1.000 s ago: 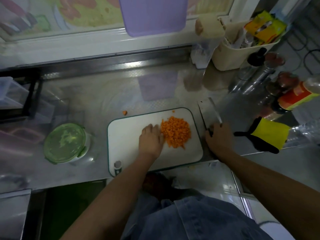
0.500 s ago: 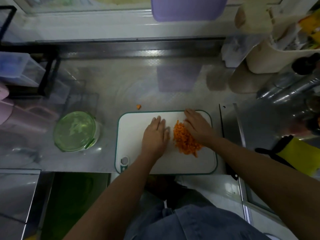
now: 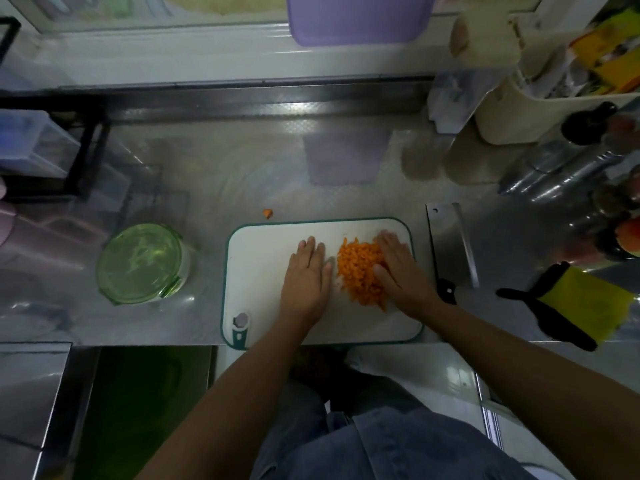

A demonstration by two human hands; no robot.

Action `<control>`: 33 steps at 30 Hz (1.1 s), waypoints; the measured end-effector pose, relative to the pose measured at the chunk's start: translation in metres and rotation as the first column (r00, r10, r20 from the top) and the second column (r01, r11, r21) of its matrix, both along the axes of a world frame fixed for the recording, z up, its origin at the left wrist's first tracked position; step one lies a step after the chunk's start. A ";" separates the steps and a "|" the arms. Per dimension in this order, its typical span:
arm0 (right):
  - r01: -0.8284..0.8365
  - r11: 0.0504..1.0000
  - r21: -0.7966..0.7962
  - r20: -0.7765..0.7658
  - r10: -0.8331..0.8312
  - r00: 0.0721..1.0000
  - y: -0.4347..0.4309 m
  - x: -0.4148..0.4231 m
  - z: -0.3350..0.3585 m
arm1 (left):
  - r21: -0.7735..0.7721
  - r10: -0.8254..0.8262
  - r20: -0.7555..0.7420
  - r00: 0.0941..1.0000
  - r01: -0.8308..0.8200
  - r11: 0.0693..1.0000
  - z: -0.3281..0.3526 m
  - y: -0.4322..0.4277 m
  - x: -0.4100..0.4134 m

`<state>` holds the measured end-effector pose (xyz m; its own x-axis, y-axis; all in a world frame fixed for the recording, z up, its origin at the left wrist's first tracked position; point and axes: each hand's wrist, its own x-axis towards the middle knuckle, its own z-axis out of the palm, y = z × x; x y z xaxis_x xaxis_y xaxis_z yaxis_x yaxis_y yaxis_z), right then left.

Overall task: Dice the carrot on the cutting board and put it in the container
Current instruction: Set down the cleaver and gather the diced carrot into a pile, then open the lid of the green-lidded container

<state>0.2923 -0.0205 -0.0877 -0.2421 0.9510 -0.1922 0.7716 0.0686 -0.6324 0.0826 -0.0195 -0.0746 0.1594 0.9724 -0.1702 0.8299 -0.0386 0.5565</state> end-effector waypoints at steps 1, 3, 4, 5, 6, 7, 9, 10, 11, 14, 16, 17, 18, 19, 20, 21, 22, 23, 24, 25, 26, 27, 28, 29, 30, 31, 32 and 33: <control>0.002 1.000 0.004 -0.016 -0.002 1.000 -0.004 -0.007 -0.002 | -0.014 0.002 0.016 1.000 -0.002 1.000 -0.001 -0.002 0.000; -0.006 1.000 0.007 -0.054 0.006 0.999 -0.009 -0.022 -0.005 | -0.020 0.002 0.051 0.999 -0.001 1.000 -0.002 -0.006 0.000; -0.021 1.000 0.003 -0.070 0.021 0.997 -0.010 -0.028 -0.005 | -0.017 -0.002 0.068 0.998 0.003 1.000 -0.002 -0.008 0.000; -0.040 0.999 0.003 -0.079 0.041 0.996 -0.010 -0.032 -0.004 | -0.011 -0.005 0.078 0.997 0.006 1.000 -0.002 -0.010 0.000; -0.051 0.999 0.010 -0.084 0.052 0.995 -0.010 -0.034 -0.003 | -0.007 0.000 0.083 0.997 0.001 1.000 -0.001 -0.012 -0.001; -0.045 0.999 0.029 -0.083 0.047 0.995 -0.009 -0.034 -0.001 | -0.002 0.011 0.087 0.996 -0.011 1.000 0.000 -0.012 -0.003; 0.008 0.995 0.096 -0.070 -0.001 0.998 -0.004 -0.032 0.004 | 0.029 0.041 0.080 0.996 -0.043 0.999 0.002 -0.015 -0.008; 0.033 0.990 0.134 -0.061 -0.025 0.998 -0.001 -0.031 0.009 | 0.057 0.064 0.069 0.996 -0.068 0.996 0.005 -0.015 -0.011; 0.047 0.984 0.169 -0.055 -0.038 0.998 0.002 -0.031 0.014 | 0.093 0.094 0.062 0.994 -0.099 0.991 0.008 -0.016 -0.015; 0.033 0.974 0.226 -0.092 -0.012 0.996 0.009 -0.046 0.032 | 0.050 0.304 0.107 0.947 -0.310 0.949 0.018 -0.020 -0.031; -0.043 0.977 0.210 -0.112 0.068 0.991 0.010 -0.069 0.041 | -0.089 0.475 0.188 0.860 -0.467 0.880 0.022 -0.022 -0.049; -0.100 0.979 0.180 -0.110 0.121 0.987 0.010 -0.083 0.044 | -0.160 0.545 0.267 0.795 -0.521 0.838 0.024 -0.025 -0.060; -0.162 0.978 0.133 -0.100 0.176 0.979 0.009 -0.098 0.046 | -0.241 0.615 0.355 0.704 -0.567 0.788 0.027 -0.029 -0.070; -0.220 0.973 0.073 -0.086 0.225 0.970 0.008 -0.114 0.046 | -0.329 0.686 0.427 0.589 -0.605 0.725 0.030 -0.033 -0.081; -0.270 0.963 0.012 -0.072 0.270 0.960 0.006 -0.129 0.045 | -0.415 0.753 0.468 0.463 -0.637 0.649 0.033 -0.037 -0.092; -0.311 0.950 -0.039 -0.056 0.309 0.949 0.003 -0.144 0.044 | -0.483 0.803 0.491 0.338 -0.661 0.574 0.036 -0.041 -0.105; -0.342 0.936 -0.081 -0.032 0.341 0.940 0.001 -0.153 0.042 | -0.540 0.835 0.500 0.228 -0.672 0.507 0.041 -0.043 -0.114; -0.372 0.921 -0.118 0.009 0.376 0.927 -0.002 -0.167 0.039 | -0.580 0.852 0.508 0.127 -0.681 0.447 0.046 -0.046 -0.129; -0.378 0.913 -0.150 0.074 0.392 0.917 -0.004 -0.174 0.036 | -0.610 0.858 0.511 0.048 -0.683 0.402 0.050 -0.047 -0.139; -0.371 0.912 -0.172 0.153 0.397 0.905 -0.006 -0.182 0.034 | -0.632 0.858 0.514 -0.019 -0.684 0.364 0.052 -0.048 -0.150; -0.350 0.920 -0.174 0.223 0.383 0.896 -0.007 -0.190 0.030 | -0.652 0.853 0.516 -0.075 -0.681 0.333 0.057 -0.050 -0.162; -0.325 0.932 -0.161 0.263 0.358 0.896 -0.008 -0.196 0.028 | -0.662 0.846 0.521 -0.115 -0.680 0.315 0.059 -0.050 -0.172; -0.302 0.942 -0.148 0.274 0.332 0.902 -0.009 -0.201 0.026 | -0.671 0.842 0.520 -0.142 -0.678 0.301 0.062 -0.051 -0.181; -0.287 0.948 -0.139 0.277 0.316 0.907 -0.010 -0.206 0.025 | -0.672 0.841 0.520 -0.148 -0.679 0.296 0.063 -0.050 -0.191; -0.271 0.952 -0.142 0.276 0.302 0.913 -0.011 -0.210 0.025 | -0.677 0.845 0.513 -0.154 -0.677 0.288 0.066 -0.049 -0.198; -0.253 0.956 -0.150 0.269 0.285 0.920 -0.011 -0.213 0.026 | -0.678 0.847 0.509 -0.153 -0.678 0.285 0.064 -0.047 -0.206; -0.222 0.962 -0.157 0.256 0.257 0.932 -0.012 -0.215 0.027 | -0.685 0.846 0.507 -0.163 -0.673 0.281 0.063 -0.044 -0.213; -0.194 0.968 -0.160 0.251 0.230 0.940 -0.012 -0.217 0.025 | -0.692 0.846 0.505 -0.168 -0.665 0.281 0.059 -0.041 -0.220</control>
<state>0.0756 -0.0329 -0.0628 -0.3581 0.8452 -0.3967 0.8892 0.1792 -0.4209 -0.1379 -0.0609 -0.0151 -0.5496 0.4853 -0.6800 -0.5187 0.4399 0.7331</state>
